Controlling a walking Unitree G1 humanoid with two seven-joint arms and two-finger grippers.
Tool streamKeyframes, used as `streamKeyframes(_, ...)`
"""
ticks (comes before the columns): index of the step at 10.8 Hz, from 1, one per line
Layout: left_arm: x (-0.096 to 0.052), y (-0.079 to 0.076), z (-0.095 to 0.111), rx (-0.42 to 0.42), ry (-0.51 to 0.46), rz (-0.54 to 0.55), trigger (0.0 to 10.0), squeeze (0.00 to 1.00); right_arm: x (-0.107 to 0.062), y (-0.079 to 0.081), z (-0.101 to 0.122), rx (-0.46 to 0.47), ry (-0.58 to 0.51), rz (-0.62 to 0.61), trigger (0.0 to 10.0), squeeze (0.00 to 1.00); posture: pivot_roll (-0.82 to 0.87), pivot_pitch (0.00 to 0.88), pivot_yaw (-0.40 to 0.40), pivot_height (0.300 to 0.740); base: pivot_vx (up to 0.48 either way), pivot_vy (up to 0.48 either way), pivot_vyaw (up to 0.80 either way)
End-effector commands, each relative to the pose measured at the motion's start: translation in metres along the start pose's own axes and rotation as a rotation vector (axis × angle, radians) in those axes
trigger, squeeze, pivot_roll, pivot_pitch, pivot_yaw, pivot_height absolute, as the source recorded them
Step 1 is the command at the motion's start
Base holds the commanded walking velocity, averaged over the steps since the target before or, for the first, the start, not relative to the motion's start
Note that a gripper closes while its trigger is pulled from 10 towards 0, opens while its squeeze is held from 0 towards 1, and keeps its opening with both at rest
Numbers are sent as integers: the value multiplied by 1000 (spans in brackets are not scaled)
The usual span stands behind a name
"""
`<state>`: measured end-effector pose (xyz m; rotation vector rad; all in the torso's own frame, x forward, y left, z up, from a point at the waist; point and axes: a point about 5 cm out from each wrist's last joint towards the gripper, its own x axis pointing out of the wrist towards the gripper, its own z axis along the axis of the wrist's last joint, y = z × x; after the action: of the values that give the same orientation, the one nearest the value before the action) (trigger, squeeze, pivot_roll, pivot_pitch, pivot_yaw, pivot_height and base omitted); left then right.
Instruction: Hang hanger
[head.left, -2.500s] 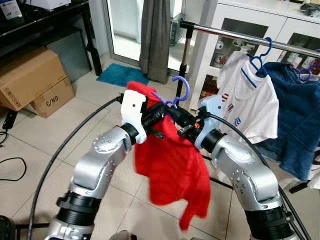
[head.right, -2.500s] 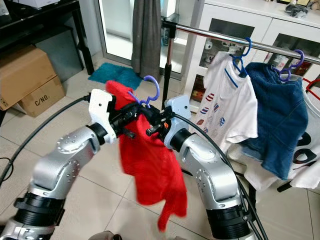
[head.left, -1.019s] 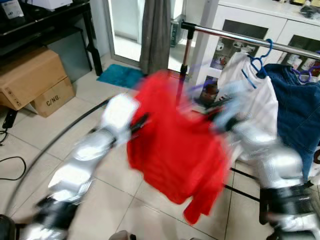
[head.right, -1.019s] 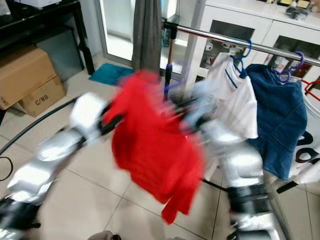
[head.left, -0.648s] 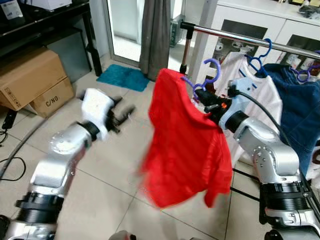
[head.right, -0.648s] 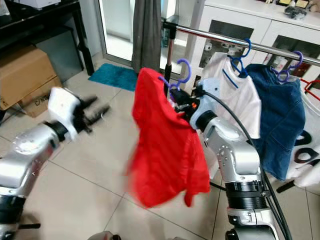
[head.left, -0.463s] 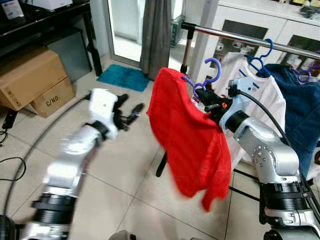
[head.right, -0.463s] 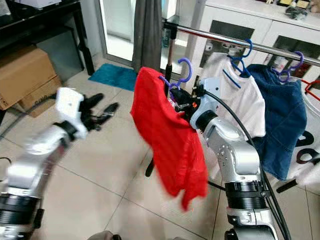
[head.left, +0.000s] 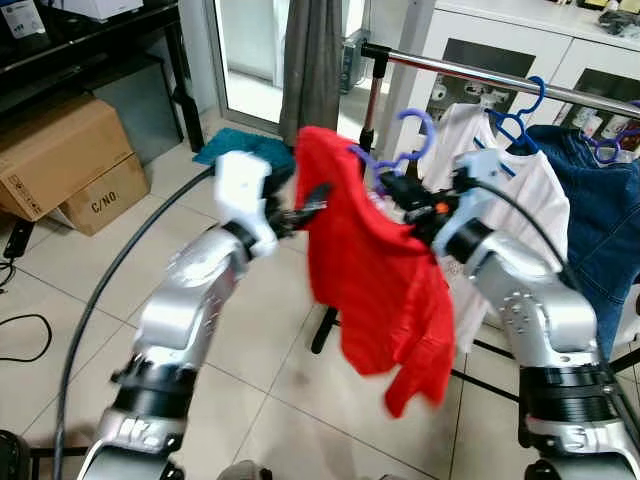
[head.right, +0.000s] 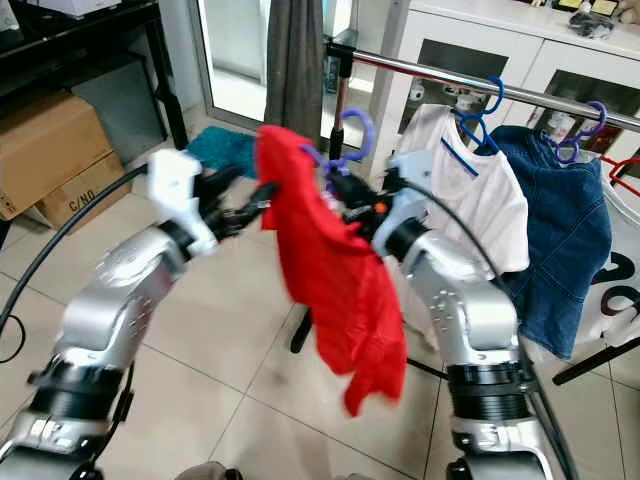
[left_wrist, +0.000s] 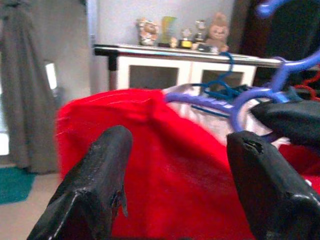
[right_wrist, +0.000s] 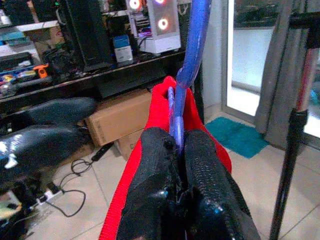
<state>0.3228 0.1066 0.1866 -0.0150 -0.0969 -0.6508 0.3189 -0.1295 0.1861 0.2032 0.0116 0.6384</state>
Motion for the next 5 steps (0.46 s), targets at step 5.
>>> streamKeyframes(5,4,-2,-17,16,133,-67,10000,0,1,8,18,-39,-78,58,0,0,-86,0,-30,740,0,0,0)
